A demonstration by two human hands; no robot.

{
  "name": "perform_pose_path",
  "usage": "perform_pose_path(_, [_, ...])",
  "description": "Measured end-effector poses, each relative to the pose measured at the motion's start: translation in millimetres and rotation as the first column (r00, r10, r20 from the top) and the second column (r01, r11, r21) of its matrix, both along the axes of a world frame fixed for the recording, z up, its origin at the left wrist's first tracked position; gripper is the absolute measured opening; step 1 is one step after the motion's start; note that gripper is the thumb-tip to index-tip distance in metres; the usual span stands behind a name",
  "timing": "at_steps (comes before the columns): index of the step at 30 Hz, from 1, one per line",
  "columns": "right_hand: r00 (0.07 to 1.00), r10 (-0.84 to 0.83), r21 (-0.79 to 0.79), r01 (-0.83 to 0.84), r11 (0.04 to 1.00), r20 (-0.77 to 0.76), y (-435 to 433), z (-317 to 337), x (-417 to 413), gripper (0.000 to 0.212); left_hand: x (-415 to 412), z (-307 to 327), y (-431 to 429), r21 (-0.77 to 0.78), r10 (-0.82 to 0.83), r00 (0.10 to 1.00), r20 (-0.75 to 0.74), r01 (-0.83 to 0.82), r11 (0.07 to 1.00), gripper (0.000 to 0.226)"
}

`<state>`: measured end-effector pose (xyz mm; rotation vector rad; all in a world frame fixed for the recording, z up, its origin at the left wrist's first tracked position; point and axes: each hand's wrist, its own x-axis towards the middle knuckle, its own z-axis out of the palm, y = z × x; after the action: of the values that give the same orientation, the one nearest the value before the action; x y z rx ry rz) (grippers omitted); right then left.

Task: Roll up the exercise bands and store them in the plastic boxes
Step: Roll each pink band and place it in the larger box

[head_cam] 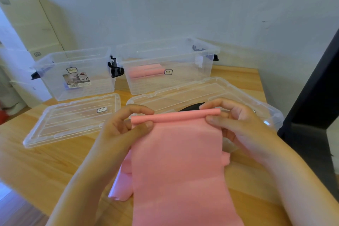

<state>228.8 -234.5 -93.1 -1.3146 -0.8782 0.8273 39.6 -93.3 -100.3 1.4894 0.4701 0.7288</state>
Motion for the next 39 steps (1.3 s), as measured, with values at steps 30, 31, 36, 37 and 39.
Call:
perform_pose_path(30, [0.993,0.024,-0.081,-0.015,0.997,0.117,1,-5,3,0.023,2,-9,5,0.160,0.043,0.997,-0.068,-0.032,0.987,0.023])
perform_pose_path(31, [0.992,0.035,-0.089,-0.024,0.996,0.119,1,-5,3,0.022,2,-10,5,0.160,0.051,0.997,-0.057,-0.041,0.986,0.019])
perform_pose_path(36, [0.988,-0.040,-0.066,0.050,0.997,0.151,3,-6,2,0.014,3,-10,5,0.108,0.026,0.998,-0.053,-0.020,0.994,0.031])
perform_pose_path(37, [0.986,-0.062,-0.051,0.070,0.996,0.156,4,-6,2,0.010,3,-9,4,0.096,0.016,0.998,-0.061,-0.010,0.995,0.033])
perform_pose_path(39, [0.986,-0.072,-0.012,0.074,0.997,0.149,5,-7,2,0.012,4,-8,2,0.069,0.001,0.998,-0.056,0.003,0.998,0.029])
